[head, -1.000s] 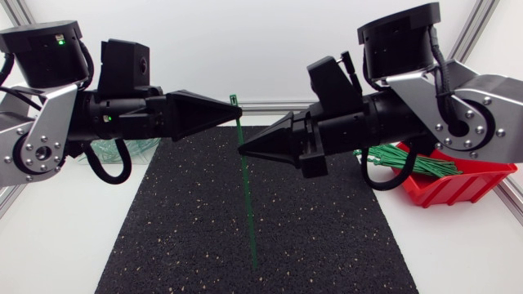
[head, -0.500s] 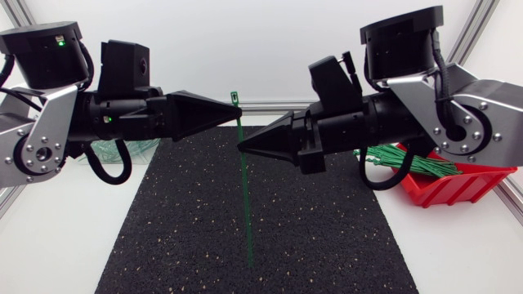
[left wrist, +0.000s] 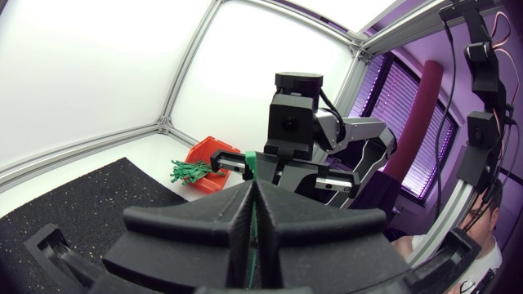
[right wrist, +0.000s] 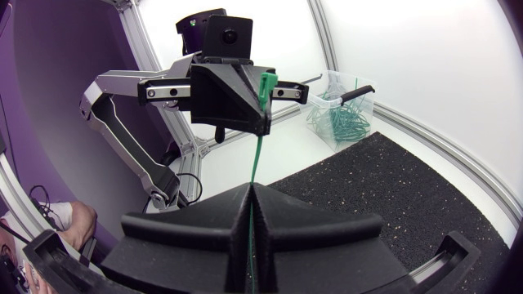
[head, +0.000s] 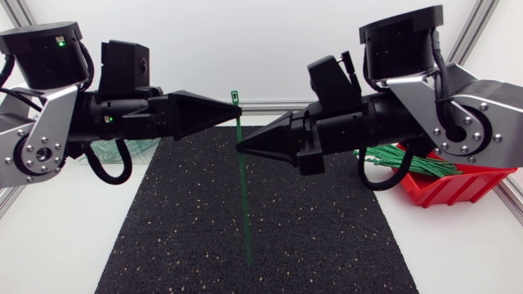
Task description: Take a green cable tie from the red box, thread the tail through the head to close it, then place it in the transparent bin on the left.
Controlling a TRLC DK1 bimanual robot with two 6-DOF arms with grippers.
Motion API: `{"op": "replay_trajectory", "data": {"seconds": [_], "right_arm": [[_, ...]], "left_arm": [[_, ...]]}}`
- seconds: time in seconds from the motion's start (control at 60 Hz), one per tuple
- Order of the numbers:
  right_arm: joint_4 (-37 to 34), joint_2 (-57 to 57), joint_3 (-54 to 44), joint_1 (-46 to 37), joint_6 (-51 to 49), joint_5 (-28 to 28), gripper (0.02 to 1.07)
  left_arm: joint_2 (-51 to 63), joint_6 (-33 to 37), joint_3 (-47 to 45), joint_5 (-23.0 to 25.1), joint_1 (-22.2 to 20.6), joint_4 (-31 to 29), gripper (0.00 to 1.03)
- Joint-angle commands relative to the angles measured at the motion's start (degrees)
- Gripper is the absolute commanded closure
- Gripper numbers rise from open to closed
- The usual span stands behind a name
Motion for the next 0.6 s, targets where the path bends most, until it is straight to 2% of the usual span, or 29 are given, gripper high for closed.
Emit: {"op": "replay_trajectory", "data": {"seconds": [0.0,0.383,0.583], "right_arm": [[0.3,-0.8,-1.3,1.1,0.7,0.2,1.01],[0.3,-1.0,-1.5,1.1,0.3,0.2,1.01],[-1.8,-2.0,-0.9,-1.3,-1.2,0.3,0.72]], "left_arm": [[-1.0,-1.3,-1.4,-0.1,-1.0,0.6,1.00],[-1.5,-1.3,-1.5,-0.5,-1.2,0.2,1.00],[-1.5,-1.3,-1.1,-0.5,-0.7,-0.6,1.00]]}}
